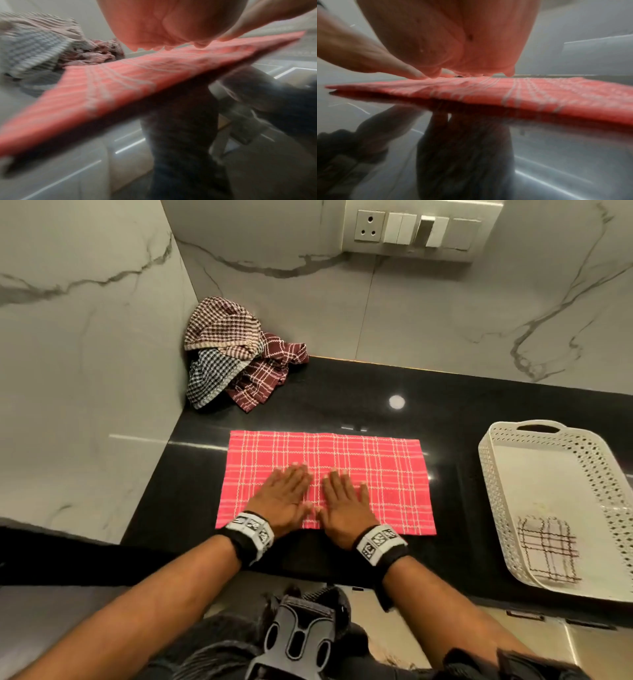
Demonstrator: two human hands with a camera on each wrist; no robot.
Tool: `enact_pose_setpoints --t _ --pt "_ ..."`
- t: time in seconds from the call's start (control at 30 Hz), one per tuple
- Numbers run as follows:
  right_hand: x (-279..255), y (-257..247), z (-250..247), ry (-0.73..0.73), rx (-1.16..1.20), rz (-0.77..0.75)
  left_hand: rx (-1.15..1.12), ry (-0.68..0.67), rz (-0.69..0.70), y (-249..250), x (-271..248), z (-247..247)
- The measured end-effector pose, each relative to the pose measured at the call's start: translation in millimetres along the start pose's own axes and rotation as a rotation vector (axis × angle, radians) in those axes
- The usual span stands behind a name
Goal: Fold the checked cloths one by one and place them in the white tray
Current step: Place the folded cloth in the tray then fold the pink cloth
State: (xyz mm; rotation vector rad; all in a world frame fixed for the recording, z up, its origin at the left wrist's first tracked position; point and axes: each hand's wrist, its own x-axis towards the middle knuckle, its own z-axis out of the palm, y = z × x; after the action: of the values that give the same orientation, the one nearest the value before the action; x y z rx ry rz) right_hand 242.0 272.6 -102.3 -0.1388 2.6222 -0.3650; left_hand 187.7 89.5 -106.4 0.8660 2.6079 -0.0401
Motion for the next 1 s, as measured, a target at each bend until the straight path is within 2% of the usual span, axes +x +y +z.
enact_pose_setpoints --t 0.1,0.3,0.4,0.57,0.63,0.73,0.83,1.0 --pt "-15.6 16.4 21.8 0.005 -0.037 0.019 0.013 0.002 -0.019 8.7 -13.1 23.8" --pt "-78.7 107.4 29.2 0.129 0.025 0.279 -0.133 0.178 -0.26 -45.9 -72.4 57.4" --pt "-94.2 123.0 35.3 0.134 0.006 0.3 -0.143 0.16 -0.3 -47.4 -84.6 61.2" --pt "-95.4 107.5 25.7 0.099 0.005 0.374 -0.203 0.154 -0.365 -35.1 -79.5 44.0" --pt "-94.4 91.1 14.9 0.165 -0.038 0.384 -0.182 0.235 -0.342 -32.3 -71.4 27.8" --pt "-79.6 63.3 1.2 0.292 -0.115 0.27 -0.169 0.369 -0.277 -35.4 -50.0 7.4" --pt "-51.6 43.2 -5.9 0.261 -0.072 0.225 -0.123 0.295 -0.275 -48.3 -31.2 0.2" --pt "3.9 38.3 -33.3 0.233 -0.083 0.371 -0.071 0.239 -0.322 -47.3 -31.4 -9.9"
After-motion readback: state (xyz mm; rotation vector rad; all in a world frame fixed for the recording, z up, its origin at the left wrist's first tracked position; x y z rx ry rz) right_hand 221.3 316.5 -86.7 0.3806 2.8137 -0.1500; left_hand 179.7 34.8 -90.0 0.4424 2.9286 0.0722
